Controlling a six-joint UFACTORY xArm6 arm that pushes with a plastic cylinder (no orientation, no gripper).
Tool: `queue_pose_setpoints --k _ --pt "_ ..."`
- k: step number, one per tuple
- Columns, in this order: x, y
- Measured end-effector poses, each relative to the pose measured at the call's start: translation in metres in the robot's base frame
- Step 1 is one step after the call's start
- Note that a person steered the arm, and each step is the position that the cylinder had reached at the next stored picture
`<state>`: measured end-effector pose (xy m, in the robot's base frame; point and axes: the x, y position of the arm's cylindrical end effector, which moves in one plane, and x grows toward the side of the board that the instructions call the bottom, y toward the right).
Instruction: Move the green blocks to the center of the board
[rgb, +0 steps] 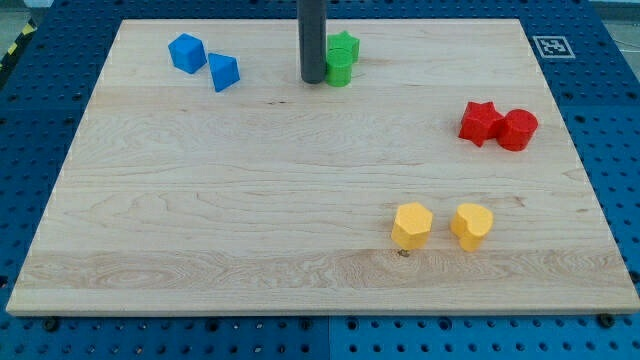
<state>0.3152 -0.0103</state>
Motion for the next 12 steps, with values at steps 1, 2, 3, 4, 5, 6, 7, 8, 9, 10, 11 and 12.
queue_pose_setpoints --k 1,2,3,4,5,6,7,8,9,10,11,12 --pt "-0.004 -0.002" --pt "-0.005 -0.001" --pt "-0.005 -0.001" --pt "-0.02 -0.019" --pt "-0.05 -0.031" --pt "-0.055 -0.017" --pt "-0.084 -0.007" --pt "-0.101 0.019" --pt "-0.061 0.038" --pt "0.017 0.033" --pt "0.048 0.031" --pt "0.049 0.028"
